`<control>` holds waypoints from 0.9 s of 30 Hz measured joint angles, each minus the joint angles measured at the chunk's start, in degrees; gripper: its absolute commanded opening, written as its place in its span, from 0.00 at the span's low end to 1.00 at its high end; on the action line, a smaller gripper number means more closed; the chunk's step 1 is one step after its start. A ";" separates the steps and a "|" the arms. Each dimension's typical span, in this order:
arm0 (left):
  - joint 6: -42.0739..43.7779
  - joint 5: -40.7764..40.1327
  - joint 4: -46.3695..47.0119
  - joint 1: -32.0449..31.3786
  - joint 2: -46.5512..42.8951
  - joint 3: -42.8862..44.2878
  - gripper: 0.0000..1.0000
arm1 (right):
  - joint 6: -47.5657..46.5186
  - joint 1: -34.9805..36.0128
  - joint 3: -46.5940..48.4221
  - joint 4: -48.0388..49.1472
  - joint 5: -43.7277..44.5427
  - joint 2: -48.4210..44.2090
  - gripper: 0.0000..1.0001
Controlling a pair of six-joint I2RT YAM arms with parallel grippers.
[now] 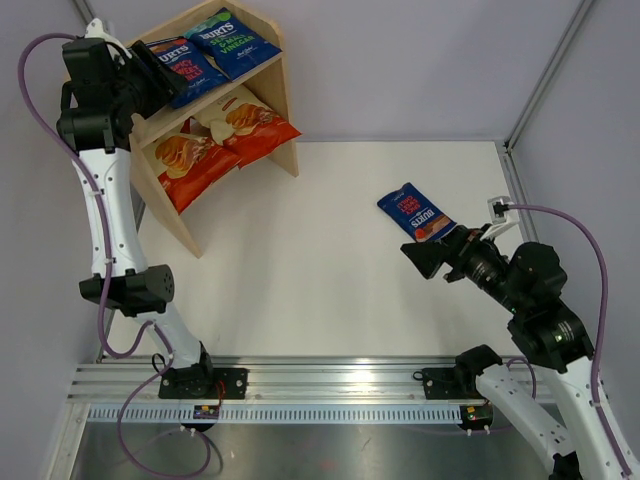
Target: Place and organize the chips bags onto the shelf
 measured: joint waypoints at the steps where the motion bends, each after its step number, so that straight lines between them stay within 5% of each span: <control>1: 0.26 -0.17 0.37 -0.09 -0.04 0.04 0.64 | -0.15 0.00 0.00 -0.22 0.07 0.83 0.97; 7: 2.38 -2.54 0.26 -0.07 -0.70 0.09 0.79 | -1.16 -0.02 0.00 -2.36 1.33 5.55 0.97; 9: 3.28 -3.69 -0.35 0.11 -1.25 0.11 0.99 | -1.62 -0.02 0.00 -2.99 2.16 6.71 0.98; 17: 4.74 -5.03 -2.25 0.07 -4.94 0.11 0.99 | -3.10 -0.59 -0.28 -2.71 7.96 20.57 0.99; 27: 5.14 -2.51 0.59 0.76 -20.26 -4.37 0.99 | -2.49 -18.75 -1.55 5.27 9.84 41.79 0.99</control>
